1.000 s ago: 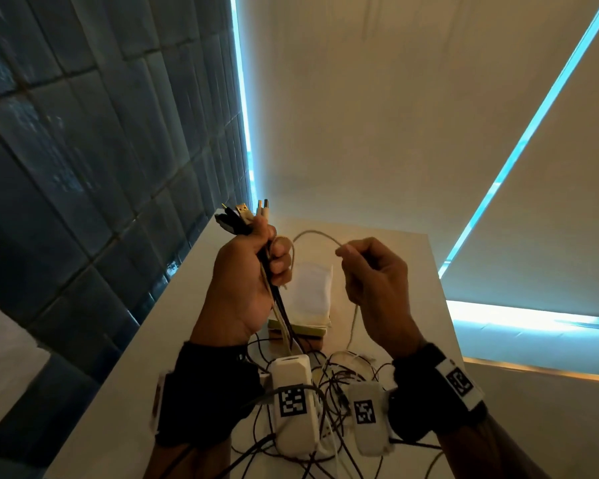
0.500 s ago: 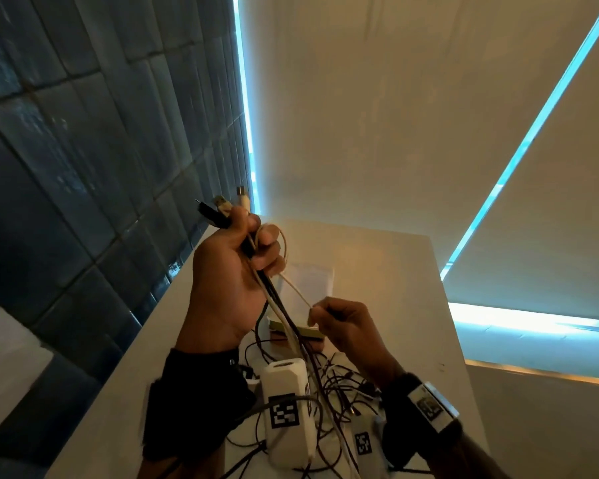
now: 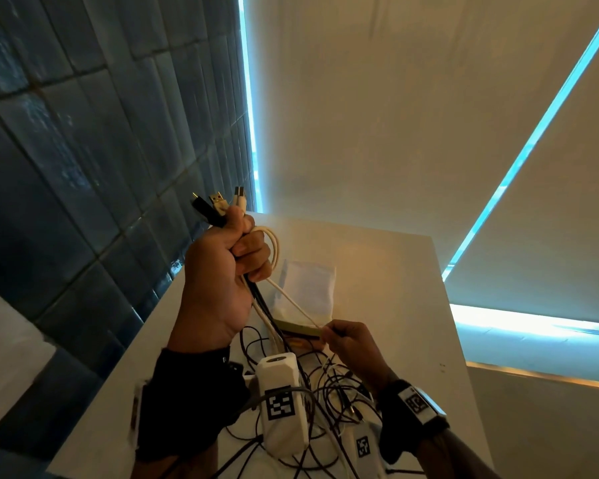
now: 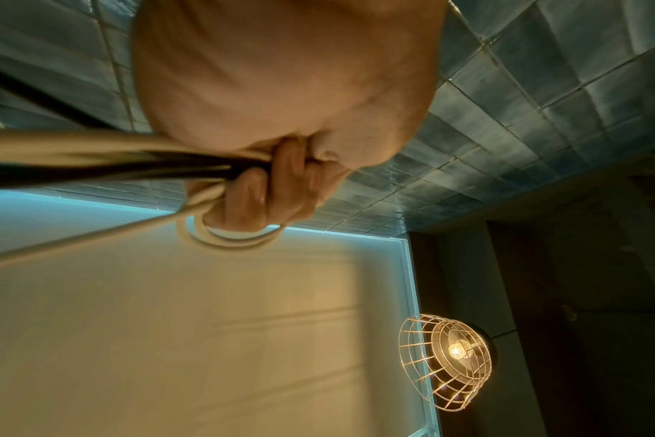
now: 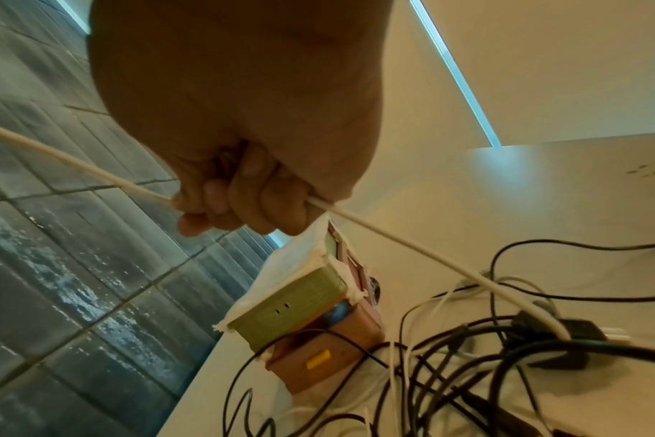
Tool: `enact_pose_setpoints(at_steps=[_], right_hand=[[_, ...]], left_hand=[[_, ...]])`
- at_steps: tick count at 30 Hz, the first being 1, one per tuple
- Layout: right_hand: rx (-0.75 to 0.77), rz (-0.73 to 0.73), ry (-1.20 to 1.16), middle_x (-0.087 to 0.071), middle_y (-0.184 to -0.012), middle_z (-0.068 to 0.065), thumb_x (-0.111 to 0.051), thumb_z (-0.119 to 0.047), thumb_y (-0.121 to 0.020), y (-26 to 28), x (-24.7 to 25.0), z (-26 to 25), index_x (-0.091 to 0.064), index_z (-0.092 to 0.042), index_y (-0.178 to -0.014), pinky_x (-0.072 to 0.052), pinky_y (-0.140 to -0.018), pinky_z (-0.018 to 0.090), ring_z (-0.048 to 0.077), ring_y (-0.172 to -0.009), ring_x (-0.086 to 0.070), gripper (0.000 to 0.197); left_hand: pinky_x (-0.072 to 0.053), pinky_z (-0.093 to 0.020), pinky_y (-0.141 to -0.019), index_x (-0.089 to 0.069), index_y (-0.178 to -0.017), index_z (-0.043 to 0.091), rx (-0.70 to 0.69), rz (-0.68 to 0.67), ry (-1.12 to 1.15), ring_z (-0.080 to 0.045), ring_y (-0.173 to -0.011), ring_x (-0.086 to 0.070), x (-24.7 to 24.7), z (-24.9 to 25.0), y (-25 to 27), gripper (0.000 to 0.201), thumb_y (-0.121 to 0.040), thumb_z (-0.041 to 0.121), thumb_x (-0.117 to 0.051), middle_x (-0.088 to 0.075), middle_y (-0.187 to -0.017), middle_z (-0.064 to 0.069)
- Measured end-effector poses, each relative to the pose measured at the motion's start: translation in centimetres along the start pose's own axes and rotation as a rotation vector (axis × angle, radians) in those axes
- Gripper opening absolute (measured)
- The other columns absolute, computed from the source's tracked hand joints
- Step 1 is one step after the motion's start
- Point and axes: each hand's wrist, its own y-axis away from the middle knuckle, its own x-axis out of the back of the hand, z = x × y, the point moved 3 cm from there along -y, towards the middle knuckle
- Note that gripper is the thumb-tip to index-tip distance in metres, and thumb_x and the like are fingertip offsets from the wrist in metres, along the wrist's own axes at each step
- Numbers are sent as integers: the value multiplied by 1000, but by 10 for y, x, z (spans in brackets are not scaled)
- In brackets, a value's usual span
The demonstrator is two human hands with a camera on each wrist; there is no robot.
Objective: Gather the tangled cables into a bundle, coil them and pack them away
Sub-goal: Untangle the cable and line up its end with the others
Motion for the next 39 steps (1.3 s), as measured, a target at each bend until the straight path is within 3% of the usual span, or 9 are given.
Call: enact_pose_setpoints(at_steps=[4,7,12,18,21,24,28,33,39], right_hand=[[-77,69,105,-51,-46,-12,-59,-9,-89,-1,4,7,-66,-13,-63,-33,-51,18,-1,-45,-42,27],[-77,223,-21,-51,-52,-4,-59,-10,-89,-3,17,-24,-66,-5,-73,-34,-44,23,6,-45,-41,19],[220,208,-399,-41,-55,1,-54,-5,-92,6,28,-123,-57,6,-87,-27,-39,21,8,-43,-33,13],[485,37,-374,-44,-56,-7,-53,-4,-95,32,6,-180,-59,2,-84,-29,-43,18,7,-46,-32,14],[431,-75,-356,-42,-53,-5,-54,-3,-93,36,-6,-169,-58,9,-81,-27,-44,17,7,-45,-30,17],[296,-161,-347,-44,-52,-6,-54,0,-93,33,-11,-139,-59,6,-78,-27,-43,14,3,-43,-32,17],[143,-176,-321,-50,-54,-6,-50,2,-94,22,-8,-92,-58,2,-77,-35,-45,11,0,-44,-43,19],[69,-149,-282,-52,-61,-1,-55,-2,-89,2,-12,-37,-59,-15,-63,-40,-58,24,12,-58,-47,29],[38,-75,-141,-53,-61,0,-52,4,-92,-2,-9,-7,-58,-12,-64,-41,-57,14,7,-59,-52,33]], left_hand=[[-20,-19,-39,-38,-68,17,10,19,-33,-3,-37,-21,1,-2,0,36,-101,32,-33,-28,-47,10],[-19,-20,-41,-39,-69,17,51,7,-44,-3,-36,-23,-2,-4,-3,36,-101,31,-33,-30,-46,10],[-25,-20,-41,-40,-69,17,102,40,-90,-6,-39,-32,-6,-16,-8,36,-102,33,-34,-39,-49,7],[-41,-27,-58,-51,-86,8,155,117,-179,-13,-50,-58,-15,-31,-6,30,-101,30,-37,-67,-57,-2],[-49,-29,-61,-51,-84,10,174,82,-32,-16,-56,-60,-19,-30,-7,31,-100,33,-38,-63,-60,-2],[-44,-23,-54,-44,-71,14,123,63,200,-12,-52,-46,-16,-18,-10,35,-100,32,-37,-44,-54,3],[-30,-19,-41,-40,-69,16,52,29,133,-6,-41,-31,-11,-10,-7,37,-102,31,-32,-35,-51,7],[-27,-19,-39,-38,-68,16,30,-4,21,-5,-39,-27,-11,-11,-5,38,-102,31,-32,-33,-49,8],[-26,-18,-38,-41,-70,16,9,57,1,-5,-39,-28,-5,-12,-6,35,-101,31,-34,-38,-50,8]])
